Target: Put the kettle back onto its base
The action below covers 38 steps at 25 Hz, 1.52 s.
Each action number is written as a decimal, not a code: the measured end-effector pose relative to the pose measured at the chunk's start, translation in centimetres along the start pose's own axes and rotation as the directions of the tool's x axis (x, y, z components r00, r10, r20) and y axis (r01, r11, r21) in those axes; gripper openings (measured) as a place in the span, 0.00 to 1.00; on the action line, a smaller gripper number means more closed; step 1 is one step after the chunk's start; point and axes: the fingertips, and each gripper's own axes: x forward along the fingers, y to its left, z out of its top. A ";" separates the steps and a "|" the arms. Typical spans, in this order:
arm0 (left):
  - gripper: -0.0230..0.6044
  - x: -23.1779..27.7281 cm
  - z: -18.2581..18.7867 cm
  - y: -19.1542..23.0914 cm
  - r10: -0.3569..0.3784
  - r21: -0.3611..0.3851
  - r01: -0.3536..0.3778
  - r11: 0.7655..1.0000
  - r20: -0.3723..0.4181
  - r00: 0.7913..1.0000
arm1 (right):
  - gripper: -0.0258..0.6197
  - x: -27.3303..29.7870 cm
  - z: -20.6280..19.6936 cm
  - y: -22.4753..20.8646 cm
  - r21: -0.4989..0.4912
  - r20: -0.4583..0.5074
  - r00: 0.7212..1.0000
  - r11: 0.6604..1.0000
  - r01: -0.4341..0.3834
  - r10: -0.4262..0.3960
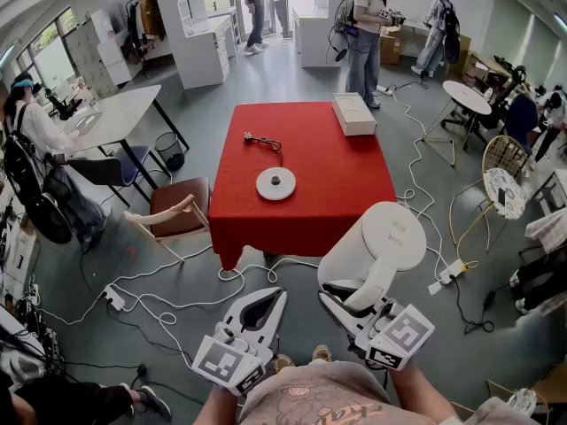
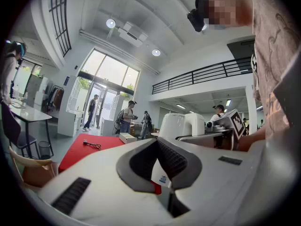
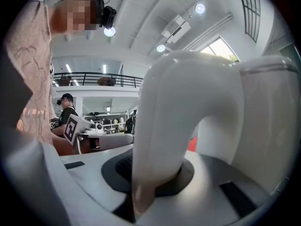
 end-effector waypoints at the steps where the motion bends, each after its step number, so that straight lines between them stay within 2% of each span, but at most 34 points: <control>1: 0.03 0.1 0.0 0.0 0.000 0.002 0.000 1.000 0.001 1.000 | 0.14 0.0 0.1 -0.1 -0.002 0.000 1.000 1.000 -0.001 0.001; 9: 0.03 0.2 -0.2 -0.2 0.004 0.013 -0.004 1.000 0.002 1.000 | 0.15 -0.4 0.0 -0.7 0.003 0.003 1.000 1.000 -0.004 0.004; 13: 0.03 0.2 -0.3 -0.8 0.012 -0.017 -0.013 1.000 -0.044 0.999 | 0.15 -0.9 0.3 -1.0 0.007 0.007 1.000 1.000 -0.009 0.009; 21: 0.03 0.8 -0.2 -1.2 0.065 0.008 -0.065 0.998 0.002 0.998 | 0.15 -2.3 0.7 -1.7 0.000 0.006 0.999 0.999 -0.044 0.044; 30: 0.03 1.7 -1.1 -2.7 0.097 0.003 -0.097 0.995 0.010 0.995 | 0.15 -3.6 0.3 -2.5 -0.005 -0.005 0.996 0.996 -0.087 0.087; 38: 0.03 1.9 -1.2 -1.8 0.129 0.001 -0.129 0.992 0.015 0.992 | 0.15 -3.1 0.3 -3.0 -0.022 -0.016 0.993 0.993 -0.113 0.113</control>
